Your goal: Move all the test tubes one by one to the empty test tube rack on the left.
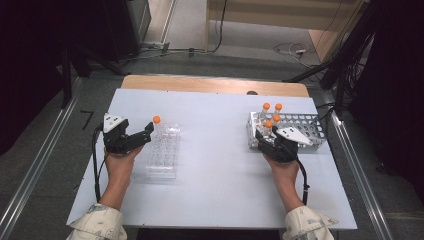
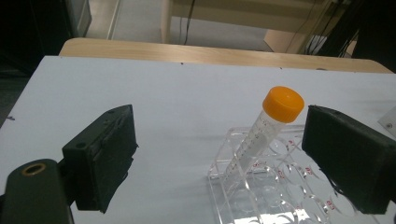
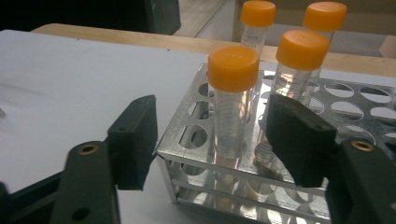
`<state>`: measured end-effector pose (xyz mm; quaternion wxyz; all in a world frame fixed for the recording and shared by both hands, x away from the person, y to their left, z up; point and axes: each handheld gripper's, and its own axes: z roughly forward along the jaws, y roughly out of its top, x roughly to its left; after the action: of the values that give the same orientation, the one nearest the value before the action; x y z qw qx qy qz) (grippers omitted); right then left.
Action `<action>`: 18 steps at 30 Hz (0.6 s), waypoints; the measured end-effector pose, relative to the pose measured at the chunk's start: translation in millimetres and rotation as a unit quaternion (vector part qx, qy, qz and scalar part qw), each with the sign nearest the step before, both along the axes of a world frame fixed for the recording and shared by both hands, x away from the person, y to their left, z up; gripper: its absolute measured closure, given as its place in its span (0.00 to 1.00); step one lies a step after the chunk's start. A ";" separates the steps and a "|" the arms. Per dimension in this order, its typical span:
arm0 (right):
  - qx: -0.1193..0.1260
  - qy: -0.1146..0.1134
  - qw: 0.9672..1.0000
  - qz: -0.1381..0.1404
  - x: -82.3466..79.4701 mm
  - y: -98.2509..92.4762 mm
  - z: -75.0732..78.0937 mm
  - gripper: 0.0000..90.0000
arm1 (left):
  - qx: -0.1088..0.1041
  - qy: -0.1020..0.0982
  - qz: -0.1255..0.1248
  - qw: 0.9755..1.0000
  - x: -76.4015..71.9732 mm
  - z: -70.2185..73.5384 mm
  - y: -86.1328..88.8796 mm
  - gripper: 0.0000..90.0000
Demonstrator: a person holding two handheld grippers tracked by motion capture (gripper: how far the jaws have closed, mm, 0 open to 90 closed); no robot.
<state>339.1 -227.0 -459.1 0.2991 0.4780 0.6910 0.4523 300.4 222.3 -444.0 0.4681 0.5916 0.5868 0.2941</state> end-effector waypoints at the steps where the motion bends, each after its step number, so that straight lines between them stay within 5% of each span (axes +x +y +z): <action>1: -0.001 0.000 1.000 -0.003 0.8 0.0 -0.7 0.43 | 0.000 0.000 0.000 1.000 0.0 -0.1 0.1 0.12; 8: -0.002 -0.004 1.000 -0.011 4.3 -1.2 -5.0 0.58 | -0.001 0.002 -0.002 1.000 -0.3 -0.6 1.1 0.12; 18: -0.007 -0.008 1.000 -0.018 5.6 -1.9 -8.7 0.67 | -0.004 0.004 -0.004 1.000 -0.5 -0.7 0.8 0.12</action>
<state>344.8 -228.9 -467.7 0.3157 0.4848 0.6830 0.4459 299.9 223.2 -444.7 0.4693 0.5937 0.5870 0.2876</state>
